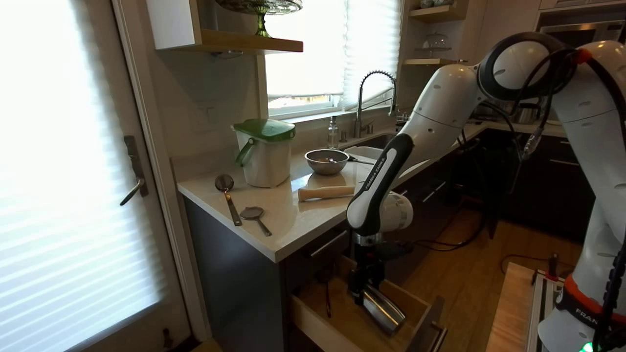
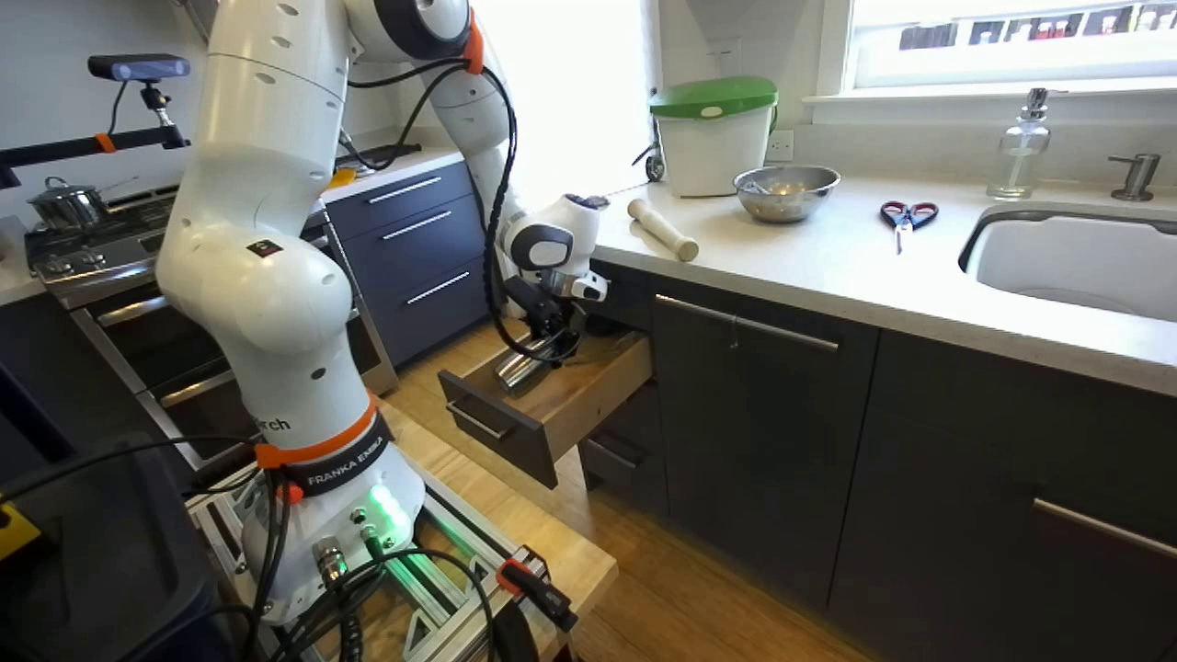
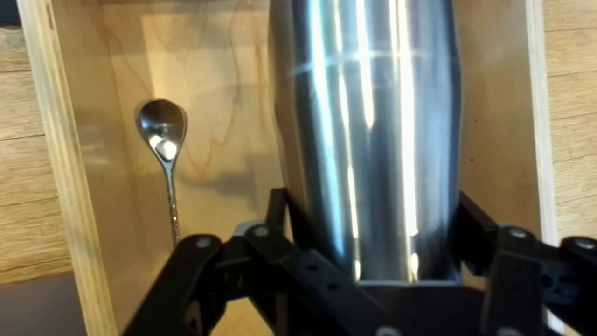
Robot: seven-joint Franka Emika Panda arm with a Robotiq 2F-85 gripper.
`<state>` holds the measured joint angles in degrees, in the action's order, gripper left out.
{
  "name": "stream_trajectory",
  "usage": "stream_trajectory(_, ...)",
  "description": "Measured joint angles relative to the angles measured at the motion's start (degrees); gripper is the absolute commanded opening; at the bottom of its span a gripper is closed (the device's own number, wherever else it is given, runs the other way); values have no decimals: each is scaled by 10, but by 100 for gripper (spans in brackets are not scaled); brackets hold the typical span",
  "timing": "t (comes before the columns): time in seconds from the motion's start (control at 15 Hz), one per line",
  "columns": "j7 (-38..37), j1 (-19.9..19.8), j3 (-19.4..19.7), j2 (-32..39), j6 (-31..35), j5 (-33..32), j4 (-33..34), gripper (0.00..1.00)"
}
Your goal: Transfer the silver cup to the open drawer
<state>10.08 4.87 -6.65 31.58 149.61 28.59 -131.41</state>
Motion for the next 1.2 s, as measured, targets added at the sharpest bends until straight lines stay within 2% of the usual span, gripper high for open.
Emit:
stream_trajectory(0.27, -75, 6, 0, 26, 2, -53, 18, 57)
stream_trajectory(0.53, -119, 9, 0, 57, 2, -77, 44, 57)
stream_trajectory(1.2, -169, 12, 4, 119, -8, -94, 92, 57)
